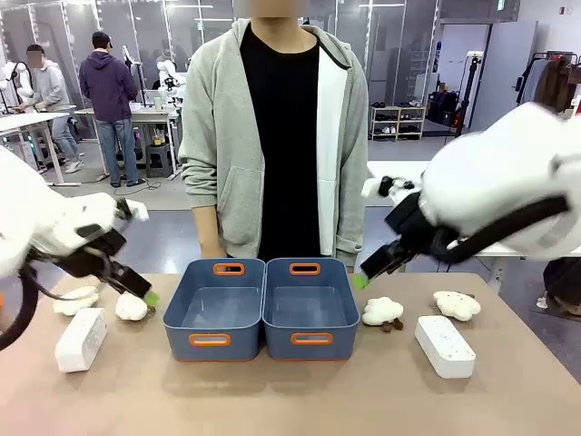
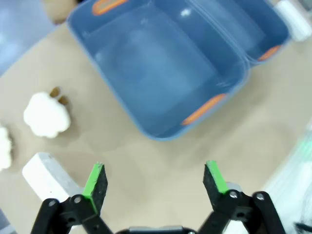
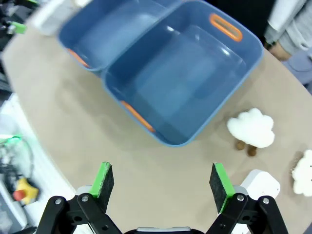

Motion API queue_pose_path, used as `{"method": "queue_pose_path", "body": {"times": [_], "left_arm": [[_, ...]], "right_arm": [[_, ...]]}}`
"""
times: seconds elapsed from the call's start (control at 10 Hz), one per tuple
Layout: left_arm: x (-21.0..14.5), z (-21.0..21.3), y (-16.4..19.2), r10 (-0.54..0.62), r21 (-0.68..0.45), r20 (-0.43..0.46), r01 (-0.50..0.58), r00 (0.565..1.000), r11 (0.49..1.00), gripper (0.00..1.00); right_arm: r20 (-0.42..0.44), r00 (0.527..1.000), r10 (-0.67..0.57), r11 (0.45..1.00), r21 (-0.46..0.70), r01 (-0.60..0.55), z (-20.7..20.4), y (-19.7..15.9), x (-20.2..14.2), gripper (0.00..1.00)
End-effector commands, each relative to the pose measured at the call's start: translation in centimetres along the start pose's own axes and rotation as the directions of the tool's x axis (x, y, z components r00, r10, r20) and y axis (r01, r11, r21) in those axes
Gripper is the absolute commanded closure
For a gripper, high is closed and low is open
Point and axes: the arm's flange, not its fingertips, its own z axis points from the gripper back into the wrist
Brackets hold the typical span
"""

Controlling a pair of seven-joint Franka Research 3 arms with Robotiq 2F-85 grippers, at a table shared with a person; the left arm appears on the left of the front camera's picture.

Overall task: Sort the digital clocks into the basket.
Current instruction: Pick up the Digital clock from the table and place it into the empty Plastic storage basket.

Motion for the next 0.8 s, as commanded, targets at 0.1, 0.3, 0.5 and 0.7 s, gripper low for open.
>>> {"method": "queue_pose_path", "body": {"times": [0.1,0.3,0.5,0.7], "left_arm": [[-3.3,7.5,3.9,0.157,-0.422,0.165,-0.075,0.974,0.904,0.0],[-9.1,12.2,6.2,0.267,-0.519,0.365,-0.044,0.892,0.854,0.0],[-15.7,14.4,8.4,0.414,-0.492,0.416,-0.183,0.81,0.851,0.0],[-22.7,17.1,10.8,0.56,-0.488,0.48,-0.325,0.675,0.81,0.0]], "right_arm": [[0.015,0.99,-0.14,0.93,0.346,0.126,4.8,-4.5,-1.4,0.0],[0.065,0.926,-0.371,0.786,0.553,0.276,10.2,-9.0,-5.6,0.0],[0.183,0.842,-0.507,0.746,0.583,0.323,14.9,-12.2,-11.3,0.0],[0.289,0.729,-0.62,0.719,0.583,0.379,18.3,-14.3,-16.8,0.0]]}}
